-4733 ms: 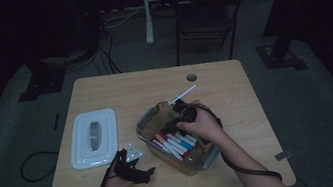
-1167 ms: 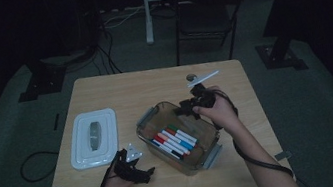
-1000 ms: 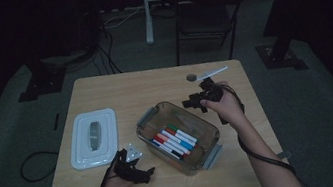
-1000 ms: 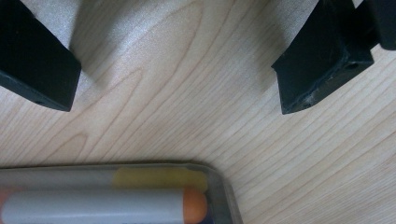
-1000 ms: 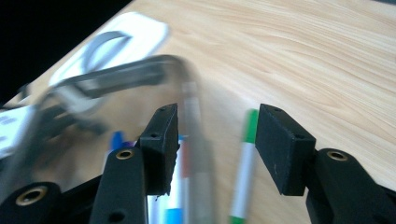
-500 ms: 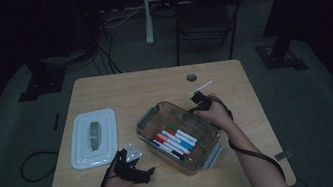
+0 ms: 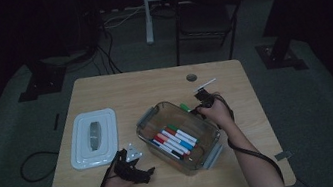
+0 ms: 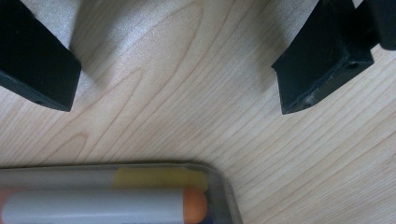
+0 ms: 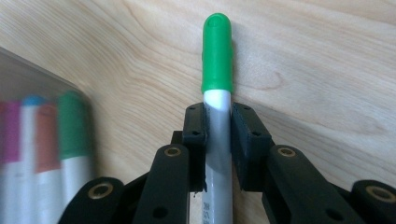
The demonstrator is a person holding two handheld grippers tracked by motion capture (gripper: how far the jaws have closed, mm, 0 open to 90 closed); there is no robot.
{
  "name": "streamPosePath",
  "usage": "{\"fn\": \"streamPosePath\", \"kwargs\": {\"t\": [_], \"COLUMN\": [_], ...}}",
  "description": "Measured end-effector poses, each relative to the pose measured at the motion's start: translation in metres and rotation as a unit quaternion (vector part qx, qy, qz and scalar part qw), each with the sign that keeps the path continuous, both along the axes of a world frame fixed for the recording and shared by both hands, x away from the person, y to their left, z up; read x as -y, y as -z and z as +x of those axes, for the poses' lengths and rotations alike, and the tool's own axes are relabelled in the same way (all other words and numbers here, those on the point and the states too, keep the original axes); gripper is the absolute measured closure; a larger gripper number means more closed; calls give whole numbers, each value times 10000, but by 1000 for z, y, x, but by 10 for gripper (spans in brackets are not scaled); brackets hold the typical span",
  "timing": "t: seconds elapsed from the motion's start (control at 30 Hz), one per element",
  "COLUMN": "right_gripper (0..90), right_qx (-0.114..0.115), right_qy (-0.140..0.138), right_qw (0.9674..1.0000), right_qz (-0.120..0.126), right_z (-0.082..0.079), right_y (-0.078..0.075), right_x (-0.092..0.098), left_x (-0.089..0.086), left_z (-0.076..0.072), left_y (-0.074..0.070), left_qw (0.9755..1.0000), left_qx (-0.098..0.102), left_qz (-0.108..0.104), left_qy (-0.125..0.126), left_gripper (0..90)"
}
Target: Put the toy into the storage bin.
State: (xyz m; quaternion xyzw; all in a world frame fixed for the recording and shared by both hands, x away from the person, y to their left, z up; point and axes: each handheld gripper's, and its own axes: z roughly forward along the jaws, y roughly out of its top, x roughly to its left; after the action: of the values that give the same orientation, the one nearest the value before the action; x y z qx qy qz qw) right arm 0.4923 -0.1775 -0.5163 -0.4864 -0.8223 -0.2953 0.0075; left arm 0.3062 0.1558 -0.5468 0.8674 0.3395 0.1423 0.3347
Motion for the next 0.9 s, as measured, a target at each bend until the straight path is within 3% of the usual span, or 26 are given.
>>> {"fn": "streamPosePath", "kwargs": {"t": [0.13, 0.27, 0.43, 0.53, 0.6, 0.63, 0.73, 0.9], "right_gripper": [766, 766, 766, 766, 766, 766, 766, 766], "right_qx": [77, 293, 570, 617, 611, 552, 493, 119], "right_qy": [127, 123, -135, -381, -468, -721, -1003, -1475], "right_qw": [9994, 9982, 9952, 9929, 9922, 9906, 9878, 9848], "right_qz": [306, 501, 779, 942, 984, 1020, 1081, 908], "right_z": [-4, -13, -32, -45, -49, -59, -72, -84], "right_y": [-18, -50, -92, -108, -112, -117, -119, -102], "right_x": [14, 25, 23, 13, 8, -5, -22, -58], "left_x": [0, 0, 0, 0, 0, 0, 0, 0], "left_z": [0, 0, 0, 0, 0, 0, 0, 0], "left_y": [0, 0, 0, 0, 0, 0, 0, 0], "left_qw": [10000, 10000, 10000, 10000, 10000, 10000, 10000, 10000], "left_qx": [-1, -1, -6, 2, -2, 0, 2, -4], "left_qz": [-1, -2, 2, -14, -12, -14, -15, -11], "left_qy": [0, -1, 2, -8, -3, -7, -7, -4], "left_gripper": [5, 5, 5, 5, 5, 5, 5, 5]}}
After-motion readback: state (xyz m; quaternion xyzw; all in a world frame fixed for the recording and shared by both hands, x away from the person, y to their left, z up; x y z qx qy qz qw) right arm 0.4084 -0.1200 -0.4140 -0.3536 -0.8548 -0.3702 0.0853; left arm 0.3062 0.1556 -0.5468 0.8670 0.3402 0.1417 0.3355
